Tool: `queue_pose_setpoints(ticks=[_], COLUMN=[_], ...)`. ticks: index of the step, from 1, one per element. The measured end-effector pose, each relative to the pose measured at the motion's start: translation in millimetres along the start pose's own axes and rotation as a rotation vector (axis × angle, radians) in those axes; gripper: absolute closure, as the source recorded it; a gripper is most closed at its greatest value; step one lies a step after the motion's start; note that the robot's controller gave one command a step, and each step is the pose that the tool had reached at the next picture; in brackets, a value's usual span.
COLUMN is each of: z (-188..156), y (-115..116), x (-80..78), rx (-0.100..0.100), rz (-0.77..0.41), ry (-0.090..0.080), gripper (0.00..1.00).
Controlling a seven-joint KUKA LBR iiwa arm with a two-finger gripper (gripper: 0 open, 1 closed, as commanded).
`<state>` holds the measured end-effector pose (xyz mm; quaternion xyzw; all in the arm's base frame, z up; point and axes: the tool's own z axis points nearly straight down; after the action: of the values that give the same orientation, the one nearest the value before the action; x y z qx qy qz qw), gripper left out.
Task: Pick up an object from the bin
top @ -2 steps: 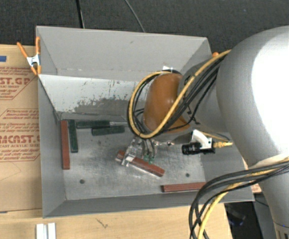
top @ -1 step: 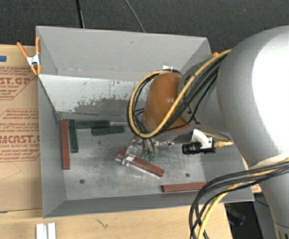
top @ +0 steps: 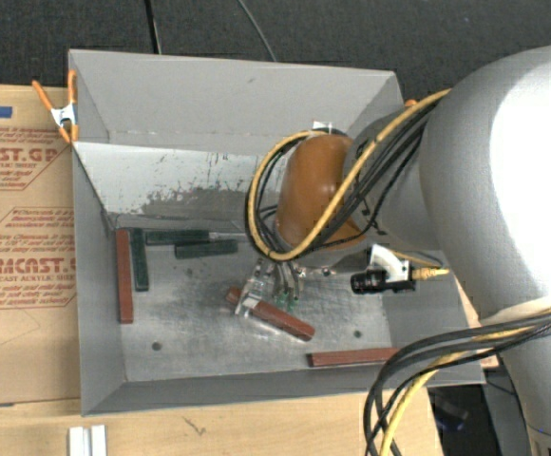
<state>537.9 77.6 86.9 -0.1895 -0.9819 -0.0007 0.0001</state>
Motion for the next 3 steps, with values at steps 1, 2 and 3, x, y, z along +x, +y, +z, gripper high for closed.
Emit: queue_pose_setpoints(ticks=[1,2,3], z=[-15.3,-29.7,-48.8], y=[0.1,0.5,-0.3], x=[-0.2,-0.8,0.6], rx=[0.001,0.001,0.004], rz=[0.0,0.0,0.0], ry=[0.001,0.0,0.005], gripper=[1.0,1.0,1.0])
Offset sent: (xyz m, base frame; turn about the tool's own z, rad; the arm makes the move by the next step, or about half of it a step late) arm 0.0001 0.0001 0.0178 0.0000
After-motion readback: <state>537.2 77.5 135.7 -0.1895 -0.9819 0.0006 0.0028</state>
